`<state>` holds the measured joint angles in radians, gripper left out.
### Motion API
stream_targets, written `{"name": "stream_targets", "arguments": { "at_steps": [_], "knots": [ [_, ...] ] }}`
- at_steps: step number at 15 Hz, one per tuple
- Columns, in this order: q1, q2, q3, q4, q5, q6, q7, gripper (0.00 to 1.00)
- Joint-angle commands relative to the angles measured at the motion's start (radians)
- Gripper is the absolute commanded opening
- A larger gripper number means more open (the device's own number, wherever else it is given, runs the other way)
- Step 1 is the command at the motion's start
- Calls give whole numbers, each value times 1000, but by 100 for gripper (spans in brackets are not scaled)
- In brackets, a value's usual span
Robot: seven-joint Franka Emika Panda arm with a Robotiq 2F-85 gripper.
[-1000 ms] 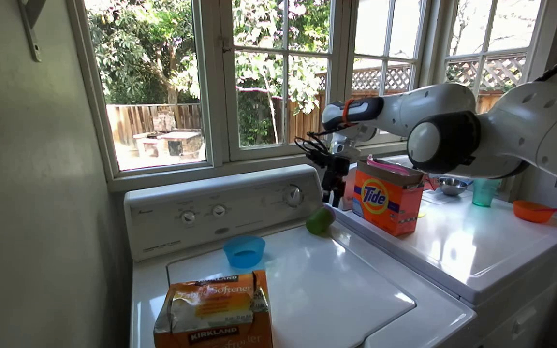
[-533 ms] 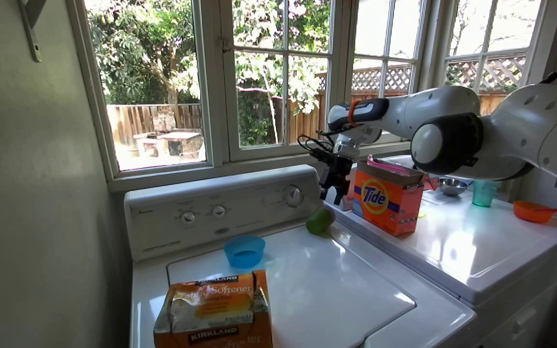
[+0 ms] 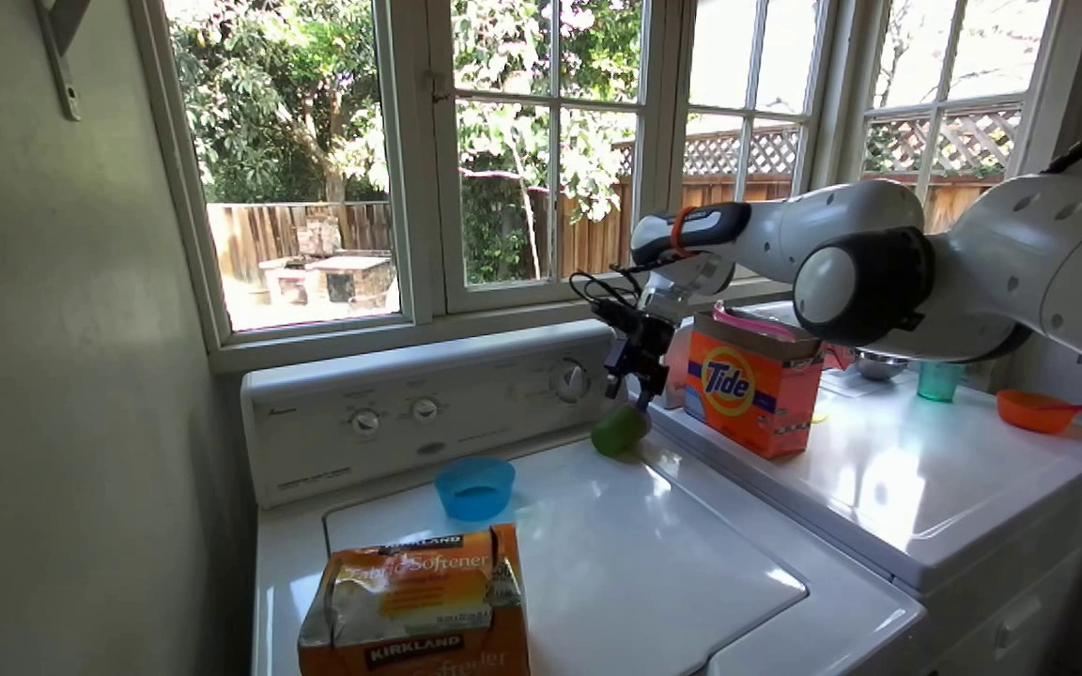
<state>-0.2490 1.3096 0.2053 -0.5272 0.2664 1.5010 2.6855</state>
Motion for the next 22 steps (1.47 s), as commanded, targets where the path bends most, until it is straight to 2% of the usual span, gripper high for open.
{"name": "stream_targets", "arguments": {
  "at_steps": [1, 2, 3, 4, 13, 15, 16, 19, 22],
  "knots": [
    [-10, 24, 29, 6, 37, -16, 37, 100],
    [-12, 27, 35, 6, 42, -21, 41, 100],
    [-12, 30, 37, 6, 45, -24, 46, 75],
    [-12, 32, 41, 7, 50, -26, 47, 74],
    [-21, 35, 63, 11, 69, -20, 43, 6],
    [-23, 25, 68, 13, 74, -20, 35, 0],
    [-19, 13, 59, 13, 58, -31, 20, 3],
    [22, -34, 10, 8, -19, -56, 7, 0],
    [89, -68, -24, -3, -95, -108, 35, 2]
  ]
}}
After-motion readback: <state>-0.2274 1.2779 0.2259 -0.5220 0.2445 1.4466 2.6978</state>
